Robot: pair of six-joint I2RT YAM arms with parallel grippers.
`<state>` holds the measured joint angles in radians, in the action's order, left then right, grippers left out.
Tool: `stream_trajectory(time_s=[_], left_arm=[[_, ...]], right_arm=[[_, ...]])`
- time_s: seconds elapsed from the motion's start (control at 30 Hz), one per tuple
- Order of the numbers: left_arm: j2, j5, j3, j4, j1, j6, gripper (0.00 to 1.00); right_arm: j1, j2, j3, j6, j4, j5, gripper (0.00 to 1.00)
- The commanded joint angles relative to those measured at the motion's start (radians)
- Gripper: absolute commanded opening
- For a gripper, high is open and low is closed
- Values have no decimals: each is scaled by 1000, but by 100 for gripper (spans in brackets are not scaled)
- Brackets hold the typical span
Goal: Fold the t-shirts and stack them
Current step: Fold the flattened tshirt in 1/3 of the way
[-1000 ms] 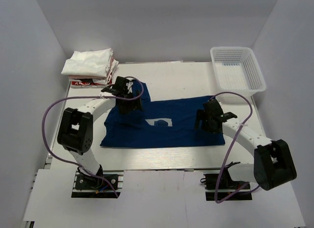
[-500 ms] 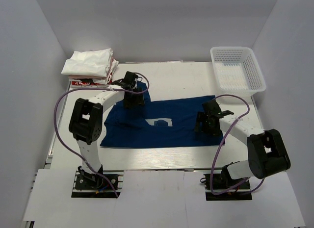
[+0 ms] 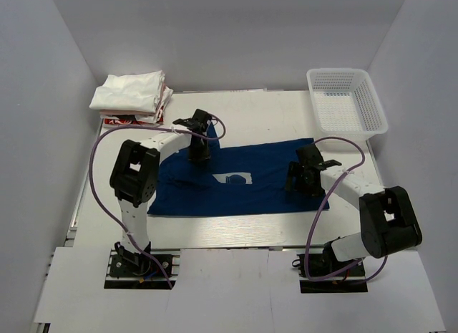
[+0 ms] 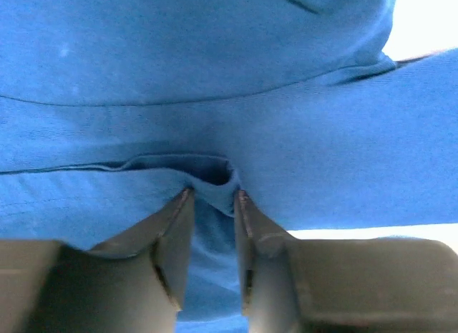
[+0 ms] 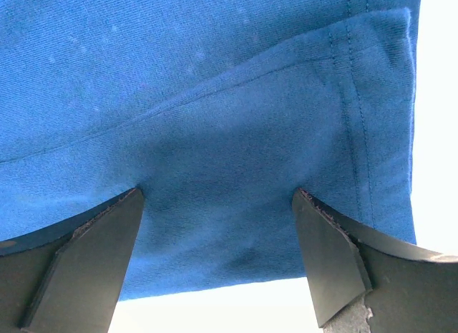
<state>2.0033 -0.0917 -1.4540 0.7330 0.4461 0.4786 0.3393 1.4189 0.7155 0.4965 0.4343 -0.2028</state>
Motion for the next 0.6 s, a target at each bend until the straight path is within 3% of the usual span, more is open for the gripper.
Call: stream_trajectory(time_s=[0.0, 0.07, 0.1, 0.2, 0.23, 0.57], left_arm=[[-3, -26, -46, 17, 19, -5, 38], [9, -37, -75, 40, 19, -5, 30], [23, -37, -86, 51, 19, -5, 19], [44, -85, -129, 89, 29, -17, 10], [45, -98, -147, 89, 39, -17, 0], [-8, -65, -118, 5, 97, -130, 0]], right_arm=[[-16, 57, -34, 2, -2, 23, 90], [-17, 52, -40, 2, -3, 23, 90], [-17, 51, -42, 1, -3, 23, 90], [-19, 43, -47, -3, 0, 29, 90], [-19, 43, -50, -7, -2, 29, 90], [-20, 0, -80, -9, -19, 39, 90]])
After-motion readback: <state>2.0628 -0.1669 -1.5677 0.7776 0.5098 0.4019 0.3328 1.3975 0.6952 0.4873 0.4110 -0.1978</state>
